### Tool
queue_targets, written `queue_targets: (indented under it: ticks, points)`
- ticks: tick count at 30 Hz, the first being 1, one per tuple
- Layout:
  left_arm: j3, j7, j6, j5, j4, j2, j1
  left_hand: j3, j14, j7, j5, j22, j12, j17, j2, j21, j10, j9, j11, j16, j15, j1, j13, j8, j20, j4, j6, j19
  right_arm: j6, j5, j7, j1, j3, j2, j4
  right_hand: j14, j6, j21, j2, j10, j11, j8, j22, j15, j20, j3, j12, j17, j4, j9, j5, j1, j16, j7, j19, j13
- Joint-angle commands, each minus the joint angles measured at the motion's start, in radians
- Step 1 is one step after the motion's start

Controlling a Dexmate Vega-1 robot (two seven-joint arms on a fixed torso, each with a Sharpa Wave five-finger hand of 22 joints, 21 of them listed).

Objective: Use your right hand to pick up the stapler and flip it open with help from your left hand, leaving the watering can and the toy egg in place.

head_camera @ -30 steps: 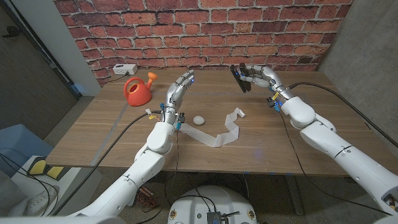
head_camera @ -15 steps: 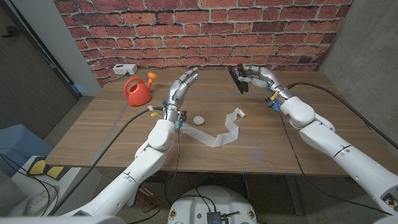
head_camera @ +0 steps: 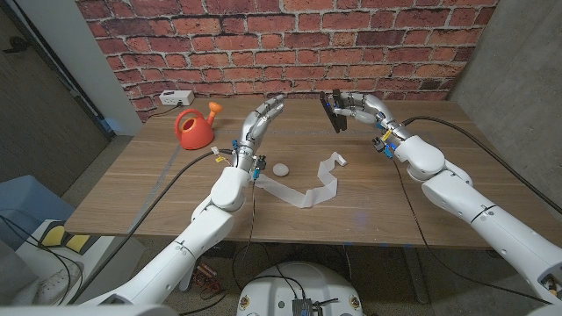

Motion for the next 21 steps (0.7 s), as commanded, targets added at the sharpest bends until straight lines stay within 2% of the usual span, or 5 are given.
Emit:
queue_targets:
  ticks: [1,7,9,12,21]
  points:
    - [0.007,0.002,0.034,0.018,-0.022,0.017,-0.004,0.001,0.006,-0.01,0.007,0.002,0.001,0.0,-0.007,0.0,0.007,0.005,-0.007,0.003,-0.097,0.031,0.006,0.0,0.008,-0.012,-0.001,0.001,-0.012,0.029,0.029,0.004,-0.01,0.004,-0.008,0.014,0.037,0.009,0.021,0.123,-0.027,0.001,0.005,-0.169,-0.068,0.006,0.007,0.002,0.006,0.001,0.003,-0.002,0.003,0.01,0.006,0.005]
    - [0.013,-0.007,0.06,0.029,-0.038,0.032,-0.01,-0.016,0.005,-0.034,0.014,0.001,-0.001,-0.002,-0.046,-0.001,0.004,0.006,-0.018,0.0,-0.112,0.066,0.007,-0.001,0.002,-0.009,-0.009,0.004,-0.021,0.071,0.06,0.011,-0.013,0.011,-0.005,0.015,0.036,0.01,0.021,0.125,-0.026,0.0,0.006,-0.17,-0.068,0.006,0.007,0.002,0.005,0.001,0.003,-0.001,0.002,0.01,0.006,0.004]
    - [0.015,-0.009,0.064,0.03,-0.042,0.035,-0.012,-0.035,0.007,-0.037,0.025,0.001,0.0,-0.003,-0.082,-0.001,0.006,0.006,-0.023,-0.002,-0.121,0.077,0.008,-0.001,-0.003,-0.005,-0.01,0.005,-0.024,0.068,0.06,0.012,-0.015,0.009,-0.006,0.015,0.037,0.01,0.021,0.125,-0.025,-0.001,0.006,-0.17,-0.067,0.006,0.007,0.002,0.005,0.001,0.003,-0.001,0.002,0.011,0.006,0.005]
    - [0.017,-0.007,0.078,0.036,-0.052,0.04,-0.012,-0.048,0.01,-0.044,0.038,0.001,0.001,-0.004,-0.107,-0.001,0.009,0.007,-0.031,-0.002,-0.128,0.091,0.01,0.0,-0.008,-0.002,-0.009,0.008,-0.026,0.077,0.065,0.011,-0.016,0.009,-0.011,0.016,0.035,0.011,0.021,0.124,-0.025,-0.002,0.006,-0.17,-0.066,0.005,0.007,0.002,0.005,0.002,0.003,0.0,0.002,0.012,0.006,0.005]
    - [0.025,-0.011,0.081,0.035,-0.05,0.039,-0.018,-0.056,0.017,-0.05,0.052,0.002,0.003,-0.003,-0.122,0.0,0.015,0.008,-0.035,-0.002,-0.133,0.105,0.012,0.002,-0.012,0.003,-0.003,0.012,-0.039,0.096,0.079,0.005,-0.018,0.003,-0.033,0.016,0.037,0.012,0.021,0.124,-0.026,-0.002,0.006,-0.169,-0.065,0.004,0.006,0.002,0.005,0.002,0.003,-0.001,0.0,0.013,0.006,0.006]
